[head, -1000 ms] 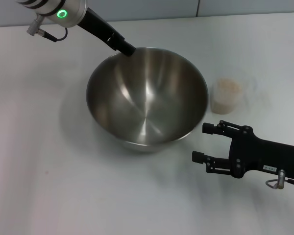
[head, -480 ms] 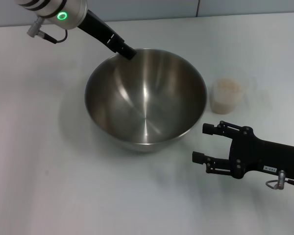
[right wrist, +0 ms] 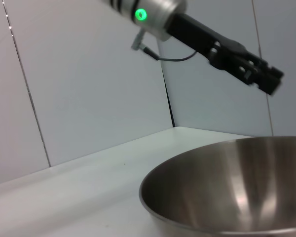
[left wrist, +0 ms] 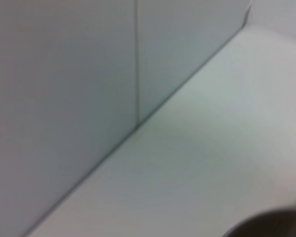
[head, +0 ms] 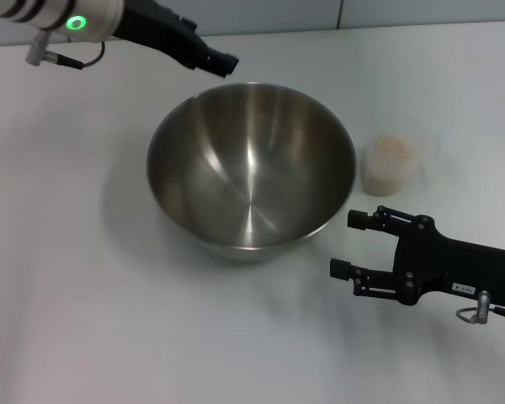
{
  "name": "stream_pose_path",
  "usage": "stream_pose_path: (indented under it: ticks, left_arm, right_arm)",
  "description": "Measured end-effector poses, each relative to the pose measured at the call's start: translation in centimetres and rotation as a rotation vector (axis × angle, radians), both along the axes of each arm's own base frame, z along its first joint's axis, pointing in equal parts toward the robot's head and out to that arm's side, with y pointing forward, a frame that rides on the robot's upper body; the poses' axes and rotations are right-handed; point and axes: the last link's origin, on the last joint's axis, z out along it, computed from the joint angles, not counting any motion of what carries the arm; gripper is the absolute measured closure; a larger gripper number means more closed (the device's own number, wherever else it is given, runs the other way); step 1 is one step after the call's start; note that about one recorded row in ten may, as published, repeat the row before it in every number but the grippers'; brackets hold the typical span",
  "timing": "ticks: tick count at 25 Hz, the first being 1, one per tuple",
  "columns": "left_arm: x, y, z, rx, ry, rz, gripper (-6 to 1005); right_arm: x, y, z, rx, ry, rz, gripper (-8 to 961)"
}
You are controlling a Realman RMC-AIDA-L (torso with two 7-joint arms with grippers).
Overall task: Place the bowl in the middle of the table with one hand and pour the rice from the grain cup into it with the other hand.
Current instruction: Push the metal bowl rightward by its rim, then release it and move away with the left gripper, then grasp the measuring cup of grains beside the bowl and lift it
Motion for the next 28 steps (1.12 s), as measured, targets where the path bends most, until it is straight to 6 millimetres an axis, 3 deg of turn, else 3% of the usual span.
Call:
stream_pose_path:
  ticks: [3, 5, 7, 10, 11, 16, 19, 20, 22, 23, 28]
  left_arm:
    - [-1.2, -1.1, 0.7, 0.01, -0.053, -0.043, 140]
    - [-3.4, -3.0, 1.4, 0.027, -0.144, -0.099, 140]
    - [-3.4, -3.0, 1.4, 0.027, -0.144, -0.099, 140]
    - [-8.7, -6.8, 1.9, 0.057, -0.268, -0.12, 140]
    - [-8.7, -6.8, 1.9, 0.057, -0.268, -0.12, 140]
    - [-14.4, -12.1, 2.0, 0.087, -0.426, -0.147, 140]
    - [-15.7, -13.8, 2.1, 0.11, -0.511, -0.176, 140]
    - [-16.8, -15.6, 1.9, 0.14, -0.581, -0.212, 140]
    - [-17.1, -16.2, 1.8, 0.154, -0.602, -0.227, 140]
    - [-17.8, -17.7, 1.3, 0.192, -0.639, -0.264, 140]
    - [-18.4, -19.6, 0.0, 0.246, -0.646, -0.318, 140]
  right_arm:
    - [0.0, 0.0, 0.0, 0.001, 0.0, 0.0, 160]
    - [0.0, 0.1, 0.1, 0.003, 0.0, 0.001, 161]
    - [0.0, 0.1, 0.1, 0.004, -0.001, 0.001, 162]
    - [0.0, 0.1, 0.1, 0.005, -0.002, 0.001, 164]
    - [0.0, 0.1, 0.1, 0.005, -0.002, 0.001, 164]
    - [0.1, 0.1, 0.1, 0.008, -0.003, -0.003, 166]
    - [0.2, 0.1, 0.1, 0.009, -0.007, -0.008, 168]
    - [0.3, 0.1, 0.1, 0.01, -0.011, -0.011, 168]
    - [0.3, 0.1, 0.1, 0.01, -0.011, -0.012, 169]
    - [0.3, 0.1, 0.1, 0.011, -0.012, -0.012, 169]
    - [0.3, 0.2, 0.1, 0.011, -0.013, -0.01, 172]
